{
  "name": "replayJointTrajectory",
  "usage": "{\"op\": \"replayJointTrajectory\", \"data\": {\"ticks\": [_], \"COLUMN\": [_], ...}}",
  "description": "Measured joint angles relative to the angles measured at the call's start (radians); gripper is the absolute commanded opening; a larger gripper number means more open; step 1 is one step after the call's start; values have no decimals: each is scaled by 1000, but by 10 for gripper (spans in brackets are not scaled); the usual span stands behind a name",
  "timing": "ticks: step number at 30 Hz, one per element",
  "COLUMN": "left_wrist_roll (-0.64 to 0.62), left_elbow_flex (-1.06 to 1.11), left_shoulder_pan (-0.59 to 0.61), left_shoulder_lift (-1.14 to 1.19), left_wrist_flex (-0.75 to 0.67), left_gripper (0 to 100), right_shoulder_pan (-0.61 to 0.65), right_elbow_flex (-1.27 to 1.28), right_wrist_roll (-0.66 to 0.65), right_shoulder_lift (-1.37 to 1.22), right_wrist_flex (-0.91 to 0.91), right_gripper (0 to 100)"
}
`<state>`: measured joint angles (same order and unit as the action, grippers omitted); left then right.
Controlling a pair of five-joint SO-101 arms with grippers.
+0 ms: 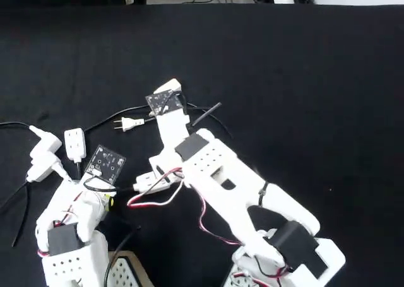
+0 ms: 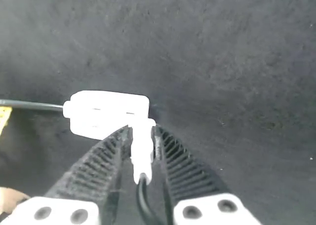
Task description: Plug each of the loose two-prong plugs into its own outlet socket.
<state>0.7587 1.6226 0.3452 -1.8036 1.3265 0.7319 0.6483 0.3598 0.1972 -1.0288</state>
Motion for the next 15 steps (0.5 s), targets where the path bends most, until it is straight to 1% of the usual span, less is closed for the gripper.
{"op": "replayJointTrajectory", "data": {"ticks": [12,15], "left_wrist_roll": [0,0], "left_elbow_flex": [2,6], "left_shoulder_pan": [0,0], "left_shoulder_lift": [-11,-12], "left_wrist_flex": [0,0], "left_gripper": [235,235], "right_shoulder_pan": [11,11], "right_elbow_flex": [-29,-29], "right_wrist_roll": [11,58], "right_shoulder_lift": [-2,-3], "right_wrist_flex": [-17,-17], "right_gripper": [11,11]}}
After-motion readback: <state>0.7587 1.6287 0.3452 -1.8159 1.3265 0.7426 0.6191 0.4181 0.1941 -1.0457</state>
